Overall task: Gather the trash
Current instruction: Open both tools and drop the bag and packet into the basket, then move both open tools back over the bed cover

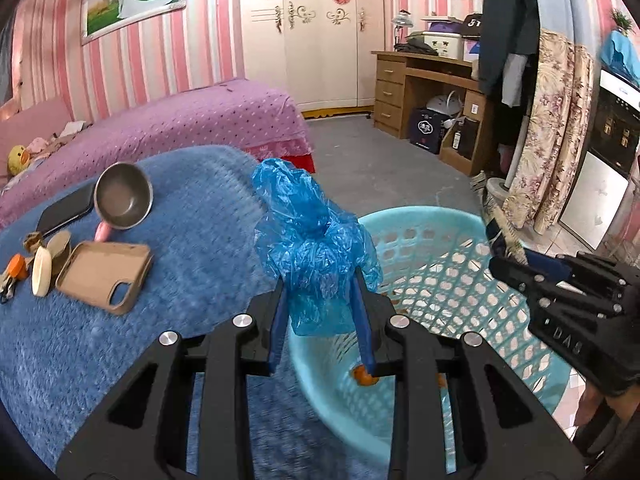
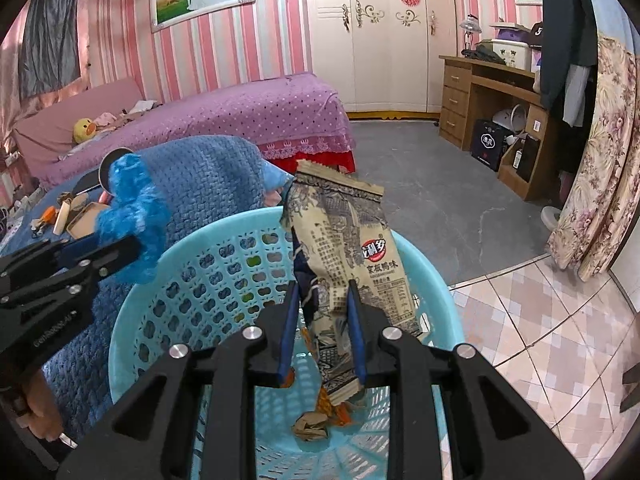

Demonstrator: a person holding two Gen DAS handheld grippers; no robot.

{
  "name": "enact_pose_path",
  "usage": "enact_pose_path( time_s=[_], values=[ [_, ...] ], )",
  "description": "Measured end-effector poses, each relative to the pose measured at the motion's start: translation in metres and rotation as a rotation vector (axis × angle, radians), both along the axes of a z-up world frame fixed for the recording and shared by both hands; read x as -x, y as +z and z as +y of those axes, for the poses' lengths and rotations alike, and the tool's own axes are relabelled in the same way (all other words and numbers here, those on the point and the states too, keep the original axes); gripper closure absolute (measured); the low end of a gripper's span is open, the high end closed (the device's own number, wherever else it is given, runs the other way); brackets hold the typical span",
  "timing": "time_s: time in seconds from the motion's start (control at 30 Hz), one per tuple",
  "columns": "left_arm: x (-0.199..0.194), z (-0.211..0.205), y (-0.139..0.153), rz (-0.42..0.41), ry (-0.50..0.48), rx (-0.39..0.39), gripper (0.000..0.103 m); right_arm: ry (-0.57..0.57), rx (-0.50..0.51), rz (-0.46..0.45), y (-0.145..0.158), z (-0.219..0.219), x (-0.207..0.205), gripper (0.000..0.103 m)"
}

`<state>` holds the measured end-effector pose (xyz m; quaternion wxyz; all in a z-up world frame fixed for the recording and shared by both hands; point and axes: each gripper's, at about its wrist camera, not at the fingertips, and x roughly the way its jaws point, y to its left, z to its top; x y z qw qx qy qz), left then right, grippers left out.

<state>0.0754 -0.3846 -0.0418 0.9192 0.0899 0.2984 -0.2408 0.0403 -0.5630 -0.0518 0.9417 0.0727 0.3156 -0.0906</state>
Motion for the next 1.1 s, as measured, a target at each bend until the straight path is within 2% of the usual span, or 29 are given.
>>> enact_pose_path(
  time_s=[0.07, 0.13, 0.2, 0.3, 0.4, 0.63, 0.7, 0.77, 0.9, 0.93, 1.0, 1.1],
  values=[
    [0.0, -0.005, 0.002, 0.01, -0.013, 0.009, 0.071, -0.002, -0.007, -0.006, 0.0, -0.003, 0.001, 0.079],
    [0.0, -0.009, 0.004, 0.011, -0.022, 0.012, 0.061, -0.004, -0.013, -0.01, -0.001, -0.007, 0.003, 0.079],
    [0.0, -0.009, 0.006, -0.005, -0.014, 0.008, 0.042, -0.002, -0.016, -0.013, -0.002, -0.006, 0.004, 0.079],
    [-0.005, -0.004, 0.009, -0.022, 0.02, 0.005, 0.028, 0.002, -0.013, -0.015, -0.003, -0.005, 0.005, 0.079],
    [-0.012, 0.01, 0.012, -0.029, 0.064, 0.014, 0.021, 0.009, -0.007, -0.013, -0.004, -0.002, 0.004, 0.079],
    [-0.022, 0.038, 0.017, -0.056, 0.133, -0.008, 0.016, 0.009, 0.011, -0.017, -0.003, 0.005, 0.001, 0.075],
    [-0.024, 0.045, 0.019, -0.056, 0.142, -0.006, 0.015, -0.002, 0.014, -0.021, -0.001, 0.007, 0.001, 0.063],
    [-0.023, 0.051, 0.02, -0.061, 0.149, -0.012, 0.015, -0.017, 0.021, -0.028, 0.001, 0.009, 0.001, 0.057],
    [-0.021, 0.064, 0.024, -0.08, 0.162, -0.02, 0.015, -0.05, 0.033, -0.043, 0.004, 0.014, -0.002, 0.036],
    [-0.021, 0.069, 0.025, -0.081, 0.168, -0.018, 0.014, -0.058, 0.03, -0.048, 0.005, 0.015, -0.002, 0.034],
    [-0.022, 0.077, 0.026, -0.081, 0.178, -0.014, 0.011, -0.071, 0.024, -0.056, 0.006, 0.017, -0.004, 0.023],
    [-0.024, 0.094, 0.027, -0.085, 0.2, -0.012, 0.009, -0.105, 0.021, -0.074, 0.009, 0.022, -0.008, 0.016]
  ],
)
